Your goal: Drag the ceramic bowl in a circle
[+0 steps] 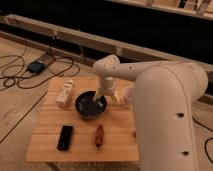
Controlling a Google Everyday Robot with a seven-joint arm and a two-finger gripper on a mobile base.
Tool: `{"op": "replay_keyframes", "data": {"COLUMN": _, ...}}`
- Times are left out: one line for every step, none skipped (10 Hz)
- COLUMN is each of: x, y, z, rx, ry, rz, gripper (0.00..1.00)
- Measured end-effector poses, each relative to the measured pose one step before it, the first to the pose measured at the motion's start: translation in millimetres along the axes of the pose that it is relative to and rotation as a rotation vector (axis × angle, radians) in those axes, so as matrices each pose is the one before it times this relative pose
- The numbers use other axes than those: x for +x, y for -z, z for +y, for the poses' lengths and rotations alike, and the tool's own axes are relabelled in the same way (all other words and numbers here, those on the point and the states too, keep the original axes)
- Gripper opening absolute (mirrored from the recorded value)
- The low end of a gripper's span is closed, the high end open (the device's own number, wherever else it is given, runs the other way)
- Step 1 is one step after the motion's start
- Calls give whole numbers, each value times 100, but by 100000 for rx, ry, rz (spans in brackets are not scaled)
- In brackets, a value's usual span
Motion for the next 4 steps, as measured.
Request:
{"op": "replay_keyframes", "data": {"x": 88, "y": 920, "z": 56, "rx": -2437, "ry": 2526, "rz": -232, "gripper": 80}}
{"op": "replay_keyframes", "data": {"x": -17, "y": 174, "z": -127, "rx": -568, "ry": 409, "rz": -76, "gripper": 80}}
{"op": "replay_keyframes", "data": {"x": -3, "y": -5, "z": 112, "rx": -222, "ry": 67, "rz": -61, "gripper": 80}}
{"op": "replay_keyframes", "data": {"x": 28, "y": -23, "z": 291, "rx": -123, "ry": 408, "rz": -36, "gripper": 80}}
